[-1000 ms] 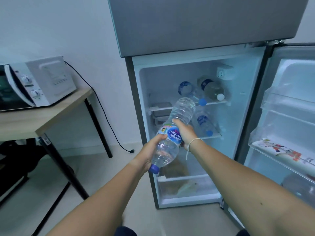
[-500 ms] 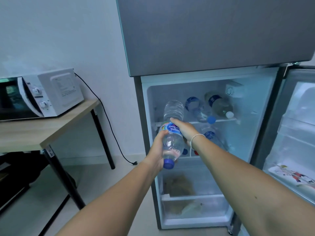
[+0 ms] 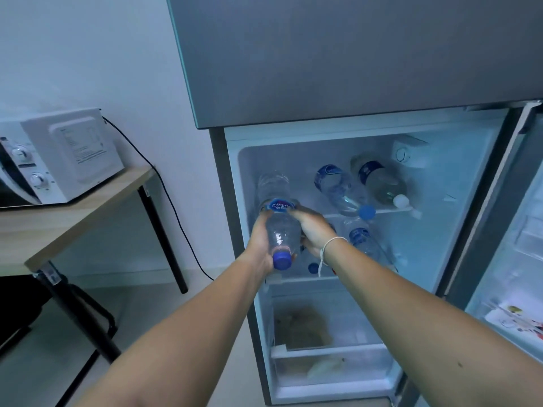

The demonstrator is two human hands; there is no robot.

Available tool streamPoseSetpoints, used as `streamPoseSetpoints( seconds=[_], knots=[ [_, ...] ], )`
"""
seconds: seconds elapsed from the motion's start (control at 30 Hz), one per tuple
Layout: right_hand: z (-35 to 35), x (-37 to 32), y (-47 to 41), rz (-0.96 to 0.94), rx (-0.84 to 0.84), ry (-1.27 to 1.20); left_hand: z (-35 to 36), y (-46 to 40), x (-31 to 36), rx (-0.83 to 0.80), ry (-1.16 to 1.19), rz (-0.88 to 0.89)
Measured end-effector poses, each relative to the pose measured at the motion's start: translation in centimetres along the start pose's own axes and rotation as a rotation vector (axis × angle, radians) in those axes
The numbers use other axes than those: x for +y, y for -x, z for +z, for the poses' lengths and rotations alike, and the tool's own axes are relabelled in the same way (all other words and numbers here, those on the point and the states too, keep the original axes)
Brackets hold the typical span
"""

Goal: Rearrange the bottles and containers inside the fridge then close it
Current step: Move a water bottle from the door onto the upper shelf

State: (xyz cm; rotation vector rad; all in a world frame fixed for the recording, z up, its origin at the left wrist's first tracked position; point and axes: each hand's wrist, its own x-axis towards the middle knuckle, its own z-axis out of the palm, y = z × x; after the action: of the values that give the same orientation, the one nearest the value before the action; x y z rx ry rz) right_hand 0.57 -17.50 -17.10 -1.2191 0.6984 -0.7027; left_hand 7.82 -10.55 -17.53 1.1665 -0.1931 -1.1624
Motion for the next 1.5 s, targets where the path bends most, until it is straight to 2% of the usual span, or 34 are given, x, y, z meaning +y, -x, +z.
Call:
streamPoseSetpoints(
  seconds=[0.13,0.27,0.4,0.63,0.8,1.13,1.37,1.5],
  knots=[
    [0.0,0.3,-1.0,-0.002,0.000,-0.029,1.1,-1.8,0.9,-0.025,-0.073,0.094],
    [0.1,0.2,-1.6,0.000,0.030,-0.069,2.5,-2.5,2.1,-0.051,0.042,0.063],
    [0.0,0.5,-2.4,-0.049,0.043,0.001,2.6,-3.9,2.6,0.059,0.057,0.067],
    [0.4,0.6,-5.0,-0.106,0.071,0.229,2.0,-5.2,2.9,0.082,0.110,0.097],
    [0.5,0.5,-6.6,-0.093,0.067,0.254,2.0,-6.2,3.4,0.103,0.010,0.141],
    [0.6,0.5,-6.6,-0.088,0.080,0.255,1.8,-5.9,3.1,0.106,-0.019,0.153],
    [0.2,0.4,-5.3,-0.074,0.185,0.354,1.5,-4.8,2.4,0.182,-0.153,0.142],
    [-0.4,0.5,-4.2,-0.065,0.203,0.405,1.1,-4.1,1.9,0.148,-0.261,0.130]
  ],
)
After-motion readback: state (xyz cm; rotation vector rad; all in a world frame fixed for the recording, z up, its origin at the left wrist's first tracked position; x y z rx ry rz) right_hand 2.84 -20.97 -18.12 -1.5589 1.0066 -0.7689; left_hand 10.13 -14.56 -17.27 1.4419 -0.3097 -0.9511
